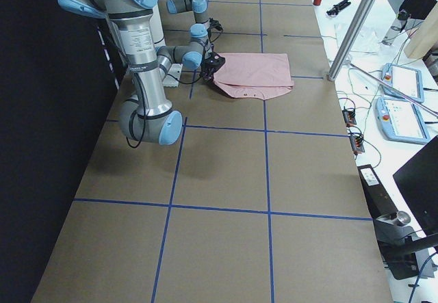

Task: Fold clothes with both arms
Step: 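Bring the left gripper down to the near shirt corner beside the right gripper, then grasp the near shirt edge with both grippers and fold it away from the robot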

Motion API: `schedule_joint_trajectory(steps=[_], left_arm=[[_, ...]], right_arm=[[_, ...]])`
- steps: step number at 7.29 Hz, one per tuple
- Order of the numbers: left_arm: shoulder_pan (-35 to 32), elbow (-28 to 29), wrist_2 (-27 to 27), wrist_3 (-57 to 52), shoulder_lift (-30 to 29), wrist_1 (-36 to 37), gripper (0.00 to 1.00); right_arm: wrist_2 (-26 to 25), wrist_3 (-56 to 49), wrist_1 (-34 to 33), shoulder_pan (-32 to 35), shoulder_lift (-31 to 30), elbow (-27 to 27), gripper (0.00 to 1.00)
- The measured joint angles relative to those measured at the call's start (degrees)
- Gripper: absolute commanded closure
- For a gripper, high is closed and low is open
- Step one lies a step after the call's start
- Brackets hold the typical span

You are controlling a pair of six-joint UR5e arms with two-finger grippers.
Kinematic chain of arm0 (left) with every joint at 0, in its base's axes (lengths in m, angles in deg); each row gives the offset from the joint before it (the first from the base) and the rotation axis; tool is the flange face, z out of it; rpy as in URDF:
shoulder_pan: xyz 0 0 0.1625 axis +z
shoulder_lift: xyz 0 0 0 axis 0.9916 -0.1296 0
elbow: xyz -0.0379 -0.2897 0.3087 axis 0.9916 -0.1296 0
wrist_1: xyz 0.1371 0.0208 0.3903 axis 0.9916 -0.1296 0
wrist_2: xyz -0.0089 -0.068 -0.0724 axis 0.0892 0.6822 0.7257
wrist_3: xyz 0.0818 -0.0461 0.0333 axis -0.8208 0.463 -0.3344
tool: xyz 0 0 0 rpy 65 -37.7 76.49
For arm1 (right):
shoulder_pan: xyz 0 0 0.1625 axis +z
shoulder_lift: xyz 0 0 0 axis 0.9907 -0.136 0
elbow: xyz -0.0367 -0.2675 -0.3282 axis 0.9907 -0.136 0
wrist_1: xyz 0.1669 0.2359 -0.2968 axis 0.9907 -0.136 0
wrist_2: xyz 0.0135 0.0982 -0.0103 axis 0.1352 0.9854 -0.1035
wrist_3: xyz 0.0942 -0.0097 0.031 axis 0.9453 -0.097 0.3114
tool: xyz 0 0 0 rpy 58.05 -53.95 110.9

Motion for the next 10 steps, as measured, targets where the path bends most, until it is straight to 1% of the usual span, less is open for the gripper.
schedule_joint_trajectory(steps=[4, 5, 6, 7, 8, 9, 10], left_arm=[[0.06, -1.31, 0.24, -0.64, -0.24, 0.73, 1.00], [0.03, -2.73, 0.27, -0.65, -0.11, 0.82, 1.00], [0.09, -5.81, 0.32, -0.49, 0.09, 2.18, 1.00], [0.35, -10.34, 0.78, 0.00, -0.02, 5.73, 1.00], [0.57, -14.57, 1.57, 0.37, -0.51, 9.04, 1.00], [-0.01, -16.20, 1.92, 0.48, -1.54, 10.66, 1.00], [-2.84, -14.32, 1.92, -0.50, -3.85, 11.23, 1.00]], right_arm=[[0.00, 0.00, 0.00, 0.00, -0.12, 0.02, 1.00], [-0.02, 0.07, -0.01, -0.14, -0.47, 0.42, 1.00], [-0.06, 0.55, -0.05, -0.79, -2.13, 2.64, 1.00], [-0.02, 1.65, -1.04, -1.84, -5.17, 7.85, 1.00], [0.13, 2.48, -4.24, -2.16, -6.83, 13.36, 1.00], [0.38, 2.00, -8.10, -0.41, -4.93, 15.10, 1.00], [0.62, -0.11, -9.96, 3.47, -0.71, 12.07, 1.00]])
